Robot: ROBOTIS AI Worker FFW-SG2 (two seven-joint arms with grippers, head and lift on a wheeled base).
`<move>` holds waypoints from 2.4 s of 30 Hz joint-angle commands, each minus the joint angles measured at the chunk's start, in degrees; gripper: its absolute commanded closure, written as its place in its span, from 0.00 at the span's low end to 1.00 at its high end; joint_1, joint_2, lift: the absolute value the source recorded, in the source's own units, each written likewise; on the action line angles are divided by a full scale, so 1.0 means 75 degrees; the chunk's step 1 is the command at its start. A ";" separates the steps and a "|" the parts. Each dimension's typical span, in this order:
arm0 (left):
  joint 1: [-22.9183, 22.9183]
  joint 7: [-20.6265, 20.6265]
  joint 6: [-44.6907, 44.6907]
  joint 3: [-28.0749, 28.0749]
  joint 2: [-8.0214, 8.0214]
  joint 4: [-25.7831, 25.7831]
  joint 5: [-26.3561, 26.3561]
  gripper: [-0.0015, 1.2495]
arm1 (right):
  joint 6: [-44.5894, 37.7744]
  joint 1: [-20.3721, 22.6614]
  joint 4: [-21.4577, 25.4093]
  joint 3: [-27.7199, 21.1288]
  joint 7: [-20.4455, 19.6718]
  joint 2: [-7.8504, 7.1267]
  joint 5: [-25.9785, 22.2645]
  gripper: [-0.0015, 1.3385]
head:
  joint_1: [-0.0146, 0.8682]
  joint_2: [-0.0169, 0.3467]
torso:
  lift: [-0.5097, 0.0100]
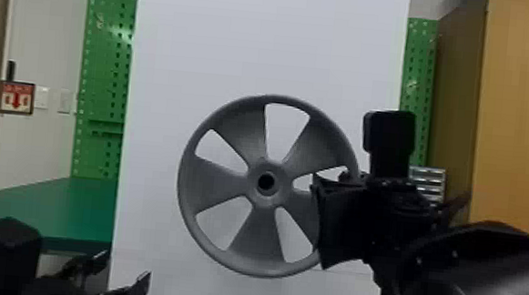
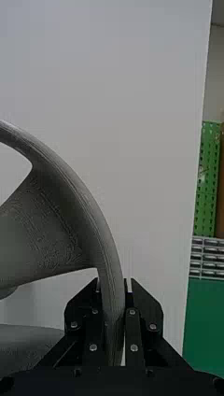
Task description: Hold the wheel and insert it
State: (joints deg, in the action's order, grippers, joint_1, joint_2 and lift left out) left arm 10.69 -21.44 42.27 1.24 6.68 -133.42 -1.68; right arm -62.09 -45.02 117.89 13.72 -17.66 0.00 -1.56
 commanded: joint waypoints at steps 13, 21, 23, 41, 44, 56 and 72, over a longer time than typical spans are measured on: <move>0.0027 0.0000 0.0000 -0.0037 0.0000 0.0000 0.0014 0.41 | 0.0591 -0.0138 -0.0614 -0.0107 0.0000 0.0007 -0.0026 0.87 | 0.02 0.05 | 0.02; 0.0039 0.0000 0.0000 -0.0060 0.0012 0.0000 0.0037 0.41 | 0.0872 -0.0244 -0.1012 -0.0119 0.0011 0.0007 -0.0061 0.87 | 0.02 0.05 | 0.02; 0.0039 0.0000 0.0000 -0.0060 0.0012 0.0000 0.0037 0.41 | 0.0907 -0.0279 -0.1106 -0.0119 0.0011 0.0007 -0.0073 0.87 | 0.02 0.05 | 0.02; 0.0074 0.0011 0.0000 -0.0107 0.0012 0.0000 0.0096 0.41 | 0.1482 -0.0466 -0.1844 -0.0224 0.0281 0.0007 -0.0049 0.87 | 0.02 0.05 | 0.02; 0.0074 0.0011 0.0000 -0.0119 0.0012 0.0000 0.0107 0.41 | 0.1587 -0.0478 -0.1926 -0.0236 0.0304 0.0007 -0.0038 0.87 | 0.02 0.05 | 0.02; 0.0086 0.0011 0.0000 -0.0130 0.0012 0.0000 0.0119 0.41 | 0.1939 -0.0572 -0.2418 -0.0271 0.0480 0.0007 -0.0038 0.87 | 0.02 0.05 | 0.02; 0.0121 0.0011 0.0000 -0.0189 0.0000 0.0012 0.0189 0.41 | 0.2325 -0.0677 -0.2782 -0.0400 0.0703 0.0007 -0.0049 0.87 | 0.02 0.05 | 0.02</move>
State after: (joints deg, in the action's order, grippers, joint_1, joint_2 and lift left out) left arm 11.59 -21.36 42.27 -0.08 6.68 -133.42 -0.32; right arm -44.78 -49.83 97.45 10.81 -12.47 0.00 -1.65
